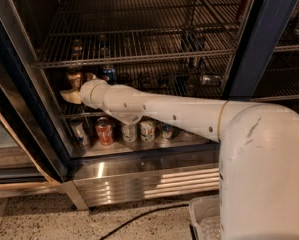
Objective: Pick orange can from top shelf of fridge
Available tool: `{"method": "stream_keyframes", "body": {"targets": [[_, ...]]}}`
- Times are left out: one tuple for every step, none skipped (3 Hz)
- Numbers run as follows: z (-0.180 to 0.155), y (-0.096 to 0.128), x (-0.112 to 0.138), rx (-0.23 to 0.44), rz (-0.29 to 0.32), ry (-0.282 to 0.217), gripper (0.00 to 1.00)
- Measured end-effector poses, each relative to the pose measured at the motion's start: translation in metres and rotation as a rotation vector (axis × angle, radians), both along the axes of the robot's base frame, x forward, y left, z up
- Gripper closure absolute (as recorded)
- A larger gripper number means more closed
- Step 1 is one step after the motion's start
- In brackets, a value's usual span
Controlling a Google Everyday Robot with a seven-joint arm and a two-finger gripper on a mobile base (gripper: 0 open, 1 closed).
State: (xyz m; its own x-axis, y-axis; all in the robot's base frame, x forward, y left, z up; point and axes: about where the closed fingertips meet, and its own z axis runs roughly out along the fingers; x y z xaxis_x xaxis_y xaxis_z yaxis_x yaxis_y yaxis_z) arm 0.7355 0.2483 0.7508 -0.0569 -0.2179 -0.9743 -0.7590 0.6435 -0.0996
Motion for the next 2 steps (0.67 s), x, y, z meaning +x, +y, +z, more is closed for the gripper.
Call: {"method": "stream_keyframes", "body": {"targets": [[-0.009,-0.003,0.005,-0.008,-0.012,0.011,0.31],[-0.013,-0.001,0.021,-0.006,-0.039,0.008,0.27]]}}
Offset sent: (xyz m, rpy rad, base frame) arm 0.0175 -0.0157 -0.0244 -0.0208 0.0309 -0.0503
